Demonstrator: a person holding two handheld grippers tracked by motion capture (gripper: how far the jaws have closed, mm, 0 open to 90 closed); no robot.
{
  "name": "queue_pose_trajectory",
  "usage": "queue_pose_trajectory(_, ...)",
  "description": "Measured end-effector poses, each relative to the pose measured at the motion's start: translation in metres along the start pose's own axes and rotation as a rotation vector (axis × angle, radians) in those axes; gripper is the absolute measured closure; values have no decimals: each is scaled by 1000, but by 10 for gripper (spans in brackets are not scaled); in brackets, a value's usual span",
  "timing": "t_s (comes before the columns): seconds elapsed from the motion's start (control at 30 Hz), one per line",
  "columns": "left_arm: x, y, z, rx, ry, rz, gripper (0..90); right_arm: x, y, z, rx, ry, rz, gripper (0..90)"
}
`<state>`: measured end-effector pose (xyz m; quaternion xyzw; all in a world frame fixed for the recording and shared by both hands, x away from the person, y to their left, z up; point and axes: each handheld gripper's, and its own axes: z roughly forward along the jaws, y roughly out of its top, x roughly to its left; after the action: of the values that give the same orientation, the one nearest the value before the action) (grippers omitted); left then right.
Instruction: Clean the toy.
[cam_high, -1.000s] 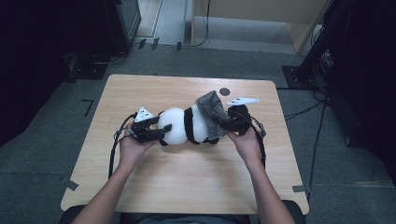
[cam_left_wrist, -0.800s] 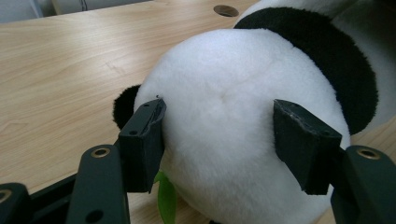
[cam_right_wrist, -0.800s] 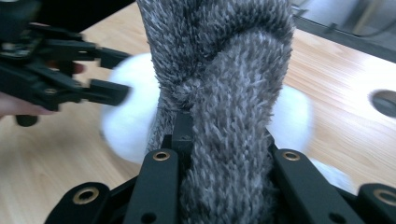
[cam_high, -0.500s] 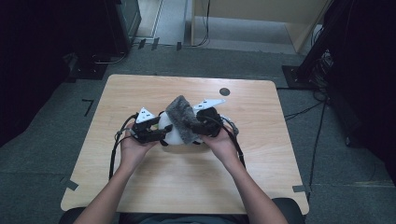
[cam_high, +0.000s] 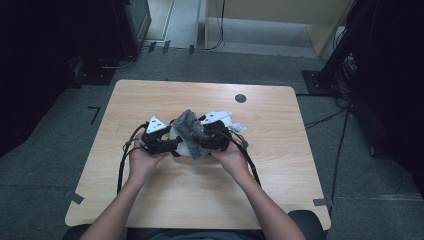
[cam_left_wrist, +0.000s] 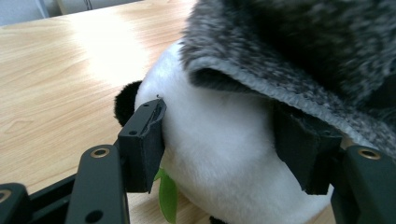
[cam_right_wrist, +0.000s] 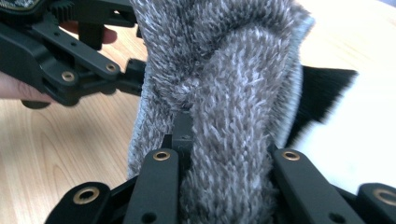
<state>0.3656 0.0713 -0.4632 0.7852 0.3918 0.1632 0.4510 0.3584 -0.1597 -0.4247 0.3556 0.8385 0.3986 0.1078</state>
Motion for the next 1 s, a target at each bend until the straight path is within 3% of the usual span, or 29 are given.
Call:
queue_pose_trajectory(0.33,1,0,1,4,-6,-4,358,-15,-11,-30,-37,-56,28,718)
queue_pose_trajectory(0.47,2,1,1,6,-9,-3,358,-25,-18,-43,-51,-74,65,717)
queue_pose_trajectory(1.0,4,2,2,0,-22,-19,358,-55,-43,-69,-63,-129,165,720)
